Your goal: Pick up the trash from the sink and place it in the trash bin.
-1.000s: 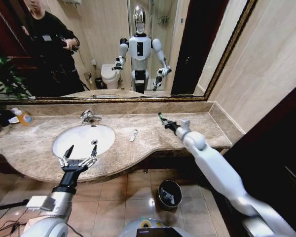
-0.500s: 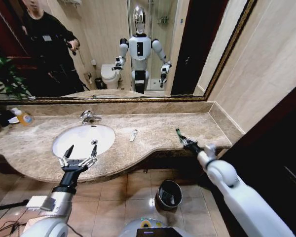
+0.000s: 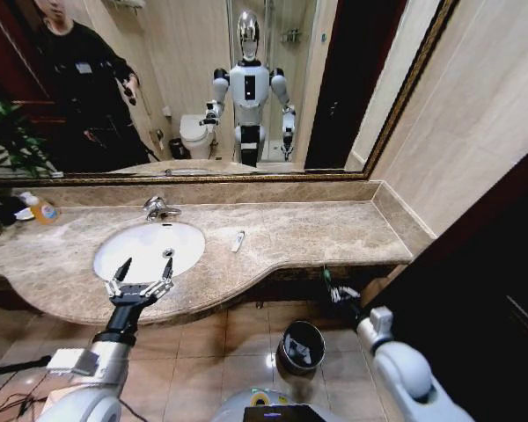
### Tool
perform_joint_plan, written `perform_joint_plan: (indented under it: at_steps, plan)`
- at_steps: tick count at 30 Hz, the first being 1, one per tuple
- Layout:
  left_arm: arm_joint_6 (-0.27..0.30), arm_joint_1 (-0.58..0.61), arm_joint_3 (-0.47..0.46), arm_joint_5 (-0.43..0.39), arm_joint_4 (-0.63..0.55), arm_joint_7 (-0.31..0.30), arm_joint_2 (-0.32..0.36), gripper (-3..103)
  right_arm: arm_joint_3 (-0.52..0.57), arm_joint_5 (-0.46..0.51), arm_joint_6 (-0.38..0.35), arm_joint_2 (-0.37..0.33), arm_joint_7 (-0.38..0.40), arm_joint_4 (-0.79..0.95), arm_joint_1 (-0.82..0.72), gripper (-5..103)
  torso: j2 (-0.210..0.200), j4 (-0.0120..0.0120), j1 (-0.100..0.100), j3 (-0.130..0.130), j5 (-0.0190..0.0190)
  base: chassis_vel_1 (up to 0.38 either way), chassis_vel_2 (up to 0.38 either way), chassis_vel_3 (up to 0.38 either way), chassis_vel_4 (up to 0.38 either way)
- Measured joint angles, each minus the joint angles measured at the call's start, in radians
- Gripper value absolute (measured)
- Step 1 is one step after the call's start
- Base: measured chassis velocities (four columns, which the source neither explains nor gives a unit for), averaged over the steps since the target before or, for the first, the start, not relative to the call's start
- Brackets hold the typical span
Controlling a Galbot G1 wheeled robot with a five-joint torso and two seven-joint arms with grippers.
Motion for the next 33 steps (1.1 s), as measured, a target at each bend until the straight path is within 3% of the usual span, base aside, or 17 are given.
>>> perform_joint_plan:
  at_steps: [9,14,16,18,25,30,33]
  plan:
    - [0.000,0.000,0.000,0.000,0.000,0.000,0.000,100,-0.027,-0.095,0.055,0.095,-0.007,-0.191,0.038,-2,0.000,0.0000,0.000,0.000,-0.0001,0.000,0.000,0.000,0.000]
    - [0.000,0.000,0.000,0.000,0.000,0.000,0.000,100,-0.036,-0.150,0.100,0.136,-0.009,-0.321,0.081,2,0.000,0.0001,0.000,0.000,-0.0001,0.000,0.000,0.000,0.000]
    - [0.000,0.000,0.000,0.000,0.000,0.000,0.000,100,-0.036,-0.156,0.111,0.138,-0.009,-0.346,0.087,4,0.000,0.0000,0.000,0.000,0.0000,0.000,0.000,0.000,0.000]
    - [0.000,0.000,0.000,0.000,0.000,0.000,0.000,100,-0.039,-0.160,0.131,0.139,-0.009,-0.389,0.098,-2,0.000,0.0000,0.000,0.000,-0.0001,0.000,0.000,0.000,0.000]
    - [0.000,0.000,0.000,0.000,0.000,0.000,0.000,100,-0.060,-0.160,0.187,0.137,0.009,-0.497,0.115,5,0.000,0.0001,0.000,0.000,-0.0001,0.000,0.000,0.000,0.000]
    - [0.000,0.000,0.000,0.000,0.000,0.000,0.000,100,-0.084,-0.160,0.214,0.127,0.028,-0.547,0.126,-1,0.000,0.0000,0.000,0.000,0.0000,0.000,0.000,0.000,0.000]
    - [0.000,0.000,0.000,0.000,0.000,0.000,0.000,100,-0.094,-0.160,0.222,0.125,0.035,-0.561,0.131,2,0.000,0.0000,0.000,0.000,0.0000,0.000,0.000,0.000,0.000]
